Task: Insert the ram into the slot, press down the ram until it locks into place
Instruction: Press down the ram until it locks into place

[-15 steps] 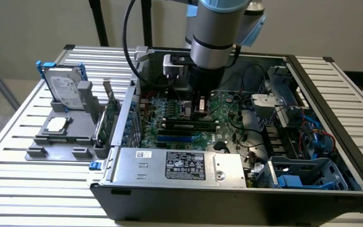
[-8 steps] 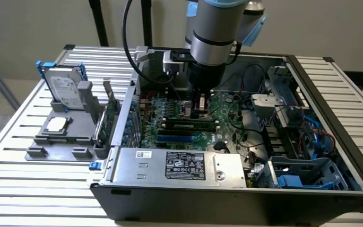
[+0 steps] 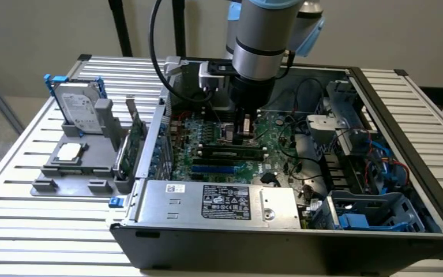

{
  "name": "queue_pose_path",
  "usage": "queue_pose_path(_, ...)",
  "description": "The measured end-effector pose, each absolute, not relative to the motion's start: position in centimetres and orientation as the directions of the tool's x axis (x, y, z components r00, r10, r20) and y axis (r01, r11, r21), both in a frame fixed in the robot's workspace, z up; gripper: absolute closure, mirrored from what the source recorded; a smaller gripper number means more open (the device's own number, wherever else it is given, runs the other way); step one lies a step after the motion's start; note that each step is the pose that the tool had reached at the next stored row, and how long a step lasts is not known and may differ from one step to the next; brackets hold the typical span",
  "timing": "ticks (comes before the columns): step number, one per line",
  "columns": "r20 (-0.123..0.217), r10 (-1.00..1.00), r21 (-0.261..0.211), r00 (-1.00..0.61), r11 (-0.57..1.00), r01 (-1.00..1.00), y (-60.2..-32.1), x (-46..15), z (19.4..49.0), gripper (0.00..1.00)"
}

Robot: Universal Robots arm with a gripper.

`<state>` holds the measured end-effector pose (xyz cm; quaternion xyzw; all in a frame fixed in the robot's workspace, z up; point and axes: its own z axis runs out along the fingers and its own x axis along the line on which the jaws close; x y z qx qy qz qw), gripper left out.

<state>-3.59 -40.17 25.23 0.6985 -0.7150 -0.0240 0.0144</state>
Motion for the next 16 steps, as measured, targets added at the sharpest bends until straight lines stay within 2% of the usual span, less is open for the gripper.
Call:
queue_pose_path(6,-0.013,-1.000,0.054,-0.024,0.023,-0.998,-40.2,-3.6,25.2,0.89)
queue_pose_path(16,-0.013,-1.000,0.051,-0.022,0.022,-0.998,-40.0,-3.9,23.4,0.89)
